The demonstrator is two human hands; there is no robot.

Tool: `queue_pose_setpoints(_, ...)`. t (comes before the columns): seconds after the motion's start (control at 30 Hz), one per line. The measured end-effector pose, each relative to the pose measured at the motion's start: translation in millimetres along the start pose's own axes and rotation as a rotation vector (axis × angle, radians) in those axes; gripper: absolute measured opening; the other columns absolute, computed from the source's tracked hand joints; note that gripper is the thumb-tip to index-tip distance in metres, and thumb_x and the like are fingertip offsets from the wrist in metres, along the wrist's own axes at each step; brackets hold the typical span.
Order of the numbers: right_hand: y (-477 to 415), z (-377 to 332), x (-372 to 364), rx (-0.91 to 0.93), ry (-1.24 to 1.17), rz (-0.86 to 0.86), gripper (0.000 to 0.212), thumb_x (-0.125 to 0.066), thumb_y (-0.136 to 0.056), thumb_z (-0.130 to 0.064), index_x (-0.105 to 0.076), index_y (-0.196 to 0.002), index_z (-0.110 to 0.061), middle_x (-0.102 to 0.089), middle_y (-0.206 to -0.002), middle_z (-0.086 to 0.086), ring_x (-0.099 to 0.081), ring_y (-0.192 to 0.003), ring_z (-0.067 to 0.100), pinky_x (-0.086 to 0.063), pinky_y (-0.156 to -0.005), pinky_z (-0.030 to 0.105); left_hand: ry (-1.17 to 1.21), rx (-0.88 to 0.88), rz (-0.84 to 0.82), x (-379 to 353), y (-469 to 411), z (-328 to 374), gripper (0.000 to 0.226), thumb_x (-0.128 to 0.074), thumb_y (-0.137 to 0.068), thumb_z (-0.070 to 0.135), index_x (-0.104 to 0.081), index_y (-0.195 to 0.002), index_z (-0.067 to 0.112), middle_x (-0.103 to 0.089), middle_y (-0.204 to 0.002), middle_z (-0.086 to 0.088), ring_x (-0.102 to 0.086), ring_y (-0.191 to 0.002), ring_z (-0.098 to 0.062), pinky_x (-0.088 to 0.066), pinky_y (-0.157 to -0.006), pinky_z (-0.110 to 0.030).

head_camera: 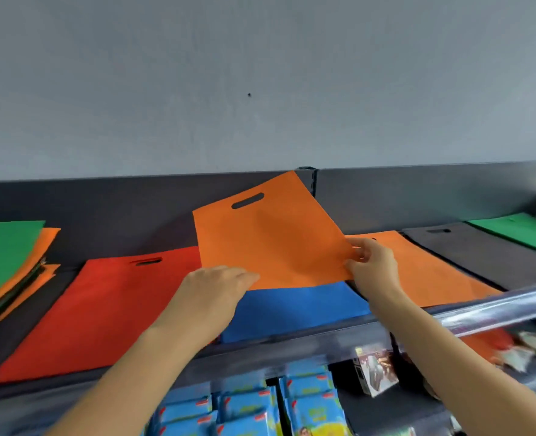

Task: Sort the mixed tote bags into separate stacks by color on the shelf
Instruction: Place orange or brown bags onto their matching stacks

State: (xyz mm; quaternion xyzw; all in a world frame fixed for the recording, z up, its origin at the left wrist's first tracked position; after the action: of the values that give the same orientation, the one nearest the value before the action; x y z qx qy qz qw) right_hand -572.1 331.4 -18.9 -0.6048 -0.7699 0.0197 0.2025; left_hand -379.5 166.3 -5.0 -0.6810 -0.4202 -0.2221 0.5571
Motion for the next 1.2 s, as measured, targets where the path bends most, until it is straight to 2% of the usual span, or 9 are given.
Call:
queue_pose_setpoints(0.13,-38,40,68,-0.024,0.063,0.064,0.042,-0.049,-0.082,0.008,-0.063,-0.112,-0.018,-0.065,-0.101,0.005,-0.056,-0.071,0.015,-0.042,-0.053,0.024,0.087,0.015,-0.094,-33,-48,63,0.056,-0.078,-0.046,-0.006,-0.069,-0.089,0.029,-0.067,-0.075,0.012,-0.065,-0.065,-0.011,-0.053,-0.043,-0.029)
queue_pose_setpoints(0.3,-73,77,136,-0.048,0.168,0.155,0.044,-0.049,-0.082,0.007,-0.062,-0.118,-0.016,-0.064,-0.107,0.006,-0.055,-0.072,0.015,-0.043,-0.055,0.023,0.257,0.011,-0.197,-65,-103,130,0.048,-0.042,-0.083,-0.012,-0.056,-0.119,0.016,-0.062,-0.115,-0.005,-0.057,-0.105,-0.026,-0.051,-0.085,-0.044)
queue_pose_setpoints(0.63,-106,117,181,-0.072,0.622,0.088,0.058,-0.047,-0.079,0.003,-0.053,-0.131,-0.021,-0.052,-0.133,0.008,-0.045,-0.118,0.035,-0.046,-0.088,0.042,0.374,-0.061,-0.379,-120,-159,210,0.045,-0.039,-0.083,-0.014,-0.057,-0.116,0.009,-0.062,-0.110,-0.013,-0.059,-0.098,-0.031,-0.051,-0.081,-0.046)
queue_pose_setpoints(0.73,-100,117,168,0.033,0.905,0.010,0.047,-0.058,-0.087,-0.014,-0.051,-0.133,-0.023,-0.033,-0.150,0.001,-0.022,-0.140,0.028,-0.026,-0.109,0.052,0.464,-0.039,-0.502,-132,-157,218,0.024,-0.043,-0.098,0.022,-0.061,-0.110,0.011,-0.063,-0.106,-0.010,-0.059,-0.097,-0.030,-0.050,-0.079,-0.042)
queue_pose_setpoints(0.8,-96,114,153,0.163,1.107,-0.014,0.041,-0.055,-0.092,-0.029,-0.051,-0.132,-0.028,-0.024,-0.155,-0.003,-0.009,-0.145,0.024,-0.011,-0.112,0.055,0.503,-0.007,-0.583,-134,-155,219,0.060,-0.029,-0.095,0.057,-0.061,-0.113,0.010,-0.060,-0.118,-0.010,-0.055,-0.107,-0.030,-0.047,-0.088,-0.044)
queue_pose_setpoints(0.87,-92,113,135,0.192,1.041,-0.141,0.038,-0.051,-0.094,-0.035,-0.053,-0.131,-0.027,-0.030,-0.153,-0.004,-0.023,-0.142,0.022,-0.020,-0.112,0.044,0.526,-0.004,-0.617,-134,-153,220,0.087,-0.012,-0.082,0.074,-0.060,-0.115,0.009,-0.058,-0.125,-0.011,-0.053,-0.113,-0.030,-0.045,-0.093,-0.047)
queue_pose_setpoints(1.0,-84,120,104,0.061,0.889,-0.460,0.034,-0.054,-0.092,-0.030,-0.060,-0.123,-0.019,-0.059,-0.130,0.004,-0.056,-0.115,0.024,-0.042,-0.091,0.030,0.535,-0.015,-0.591,-119,-148,212,0.070,-0.023,-0.090,0.063,-0.057,-0.111,0.006,-0.057,-0.120,-0.010,-0.047,-0.118,-0.027,-0.039,-0.100,-0.045)
queue_pose_setpoints(1.1,-86,112,99,0.054,0.942,-0.424,0.037,-0.056,-0.091,-0.029,-0.056,-0.127,-0.021,-0.057,-0.132,0.003,-0.055,-0.115,0.023,-0.043,-0.090,0.028,0.522,0.002,-0.549,-94,-135,190,0.081,-0.018,-0.082,0.064,-0.049,-0.130,0.006,-0.046,-0.139,-0.006,-0.028,-0.138,-0.018,-0.025,-0.110,-0.035)
queue_pose_setpoints(1.2,-81,85,77,0.125,0.862,-0.352,0.041,-0.057,-0.091,-0.029,-0.052,-0.131,-0.020,-0.052,-0.138,0.002,-0.053,-0.119,0.024,-0.042,-0.090,0.029,0.471,0.077,-0.462,-72,-112,146,0.059,-0.030,-0.096,0.054,-0.048,-0.132,0.011,-0.047,-0.138,-0.001,-0.036,-0.131,-0.015,-0.032,-0.105,-0.035)
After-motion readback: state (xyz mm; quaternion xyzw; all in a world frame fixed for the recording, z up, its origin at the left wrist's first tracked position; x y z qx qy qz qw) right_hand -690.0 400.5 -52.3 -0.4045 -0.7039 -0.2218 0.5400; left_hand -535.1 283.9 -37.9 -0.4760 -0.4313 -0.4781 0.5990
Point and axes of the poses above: each hand's wrist, its own y-axis away from the middle knuckle, its own x-axis out of the back of the hand, z = x × y, the point moved 5 cm from there along -y, towards the middle knuckle
